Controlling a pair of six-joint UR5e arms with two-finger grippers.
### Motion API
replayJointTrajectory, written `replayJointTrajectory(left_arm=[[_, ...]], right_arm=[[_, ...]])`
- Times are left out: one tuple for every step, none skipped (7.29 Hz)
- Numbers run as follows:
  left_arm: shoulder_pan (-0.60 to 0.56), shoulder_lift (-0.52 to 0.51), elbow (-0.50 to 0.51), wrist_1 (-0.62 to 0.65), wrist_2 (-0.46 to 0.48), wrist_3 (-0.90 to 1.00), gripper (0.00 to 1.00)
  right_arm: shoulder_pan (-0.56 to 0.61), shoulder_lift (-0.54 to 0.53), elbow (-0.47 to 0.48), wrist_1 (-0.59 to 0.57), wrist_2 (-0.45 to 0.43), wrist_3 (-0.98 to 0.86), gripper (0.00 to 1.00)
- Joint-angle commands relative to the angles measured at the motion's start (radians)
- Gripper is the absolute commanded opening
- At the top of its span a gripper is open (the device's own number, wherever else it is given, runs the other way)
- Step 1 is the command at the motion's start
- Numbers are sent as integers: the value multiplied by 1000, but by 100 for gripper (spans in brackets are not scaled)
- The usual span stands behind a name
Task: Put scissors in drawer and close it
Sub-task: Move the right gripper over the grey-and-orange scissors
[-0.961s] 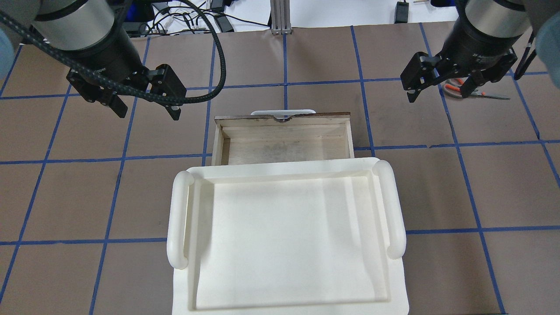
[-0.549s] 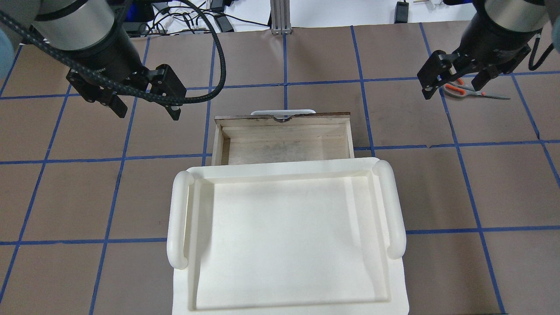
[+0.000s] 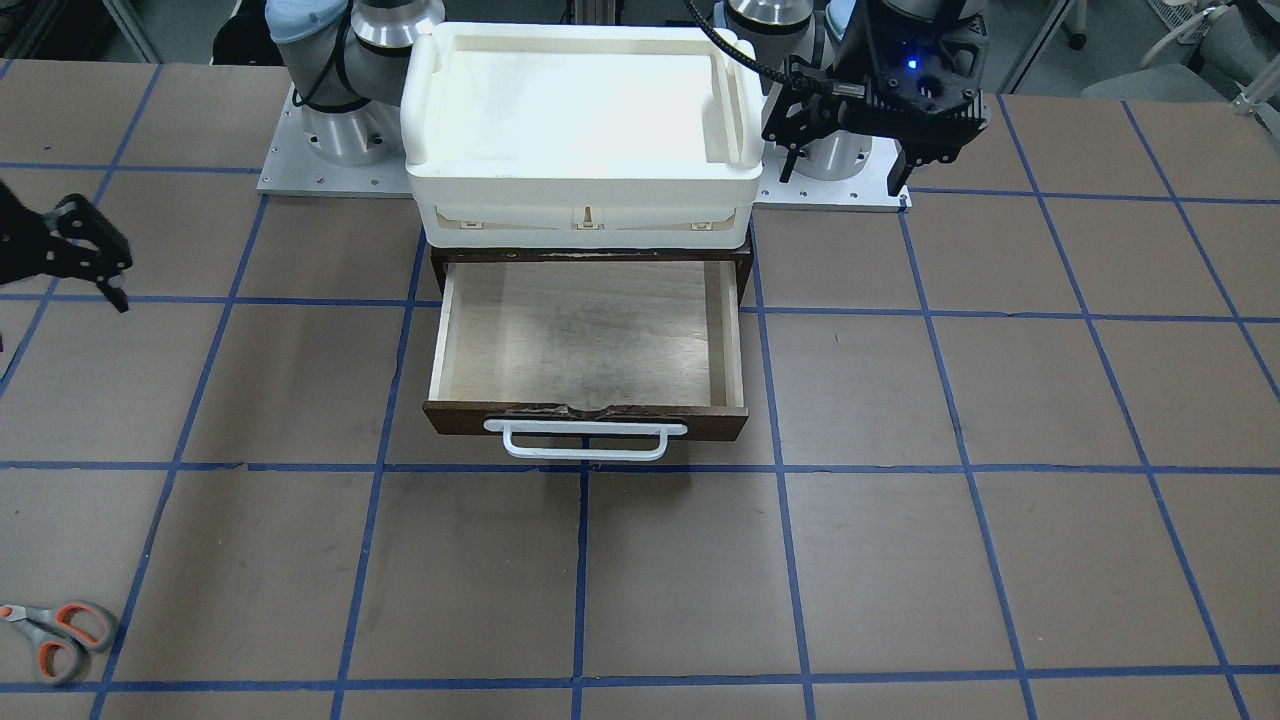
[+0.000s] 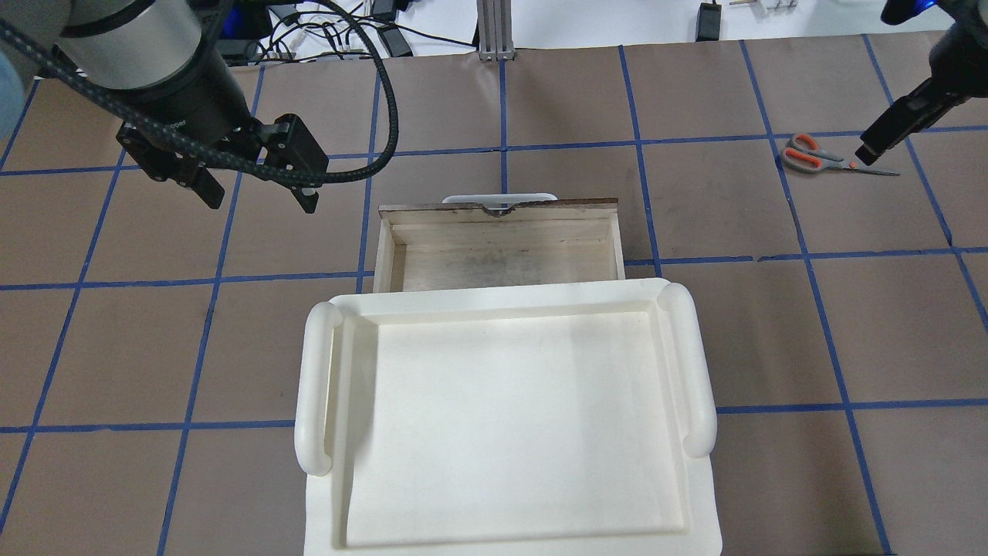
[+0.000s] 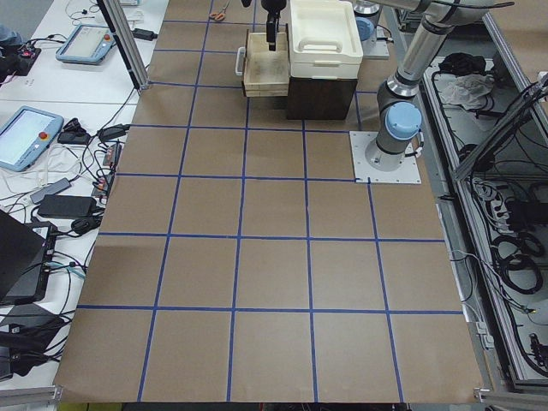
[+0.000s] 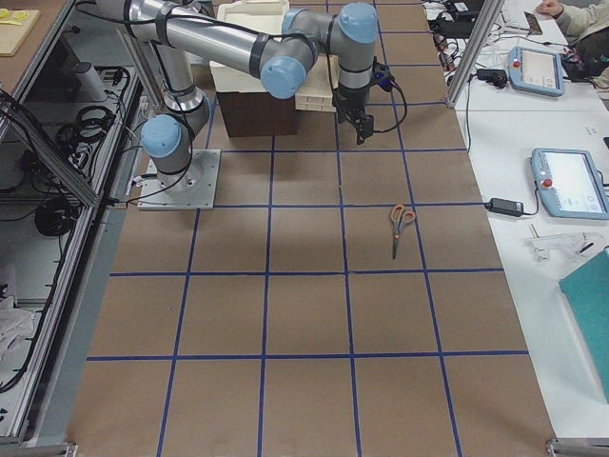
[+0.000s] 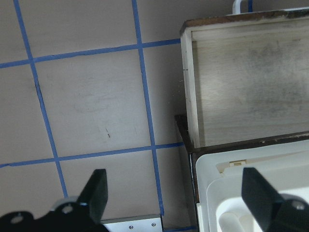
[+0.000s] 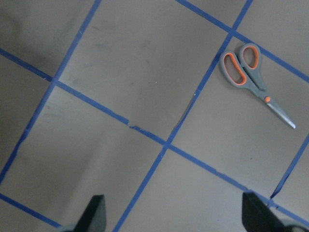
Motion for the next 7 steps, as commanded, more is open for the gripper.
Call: replayJointTrajectory(left_arm=[[0,1,0,-1,0,0,100],[0,1,-1,-1,0,0,100],[0,1,-2,0,0,0,100],[0,1,-2,0,0,0,100],[0,1,0,0,0,0,100],[0,1,0,0,0,0,100],[0,1,-1,0,0,0,100]], right_arm=[[-70,132,-3,-186,0,-303,100],[-87,191,-1,-281,3,-386,100],[-90,232,-4,-300,17,-389,100],[-92,253,-10,-360,56,-440,100],[-92,301,-13,-406,64,-685,96],[-92,352,-33,-424,61,-754,93],[-92,387,-59,-422,78,-796,95]])
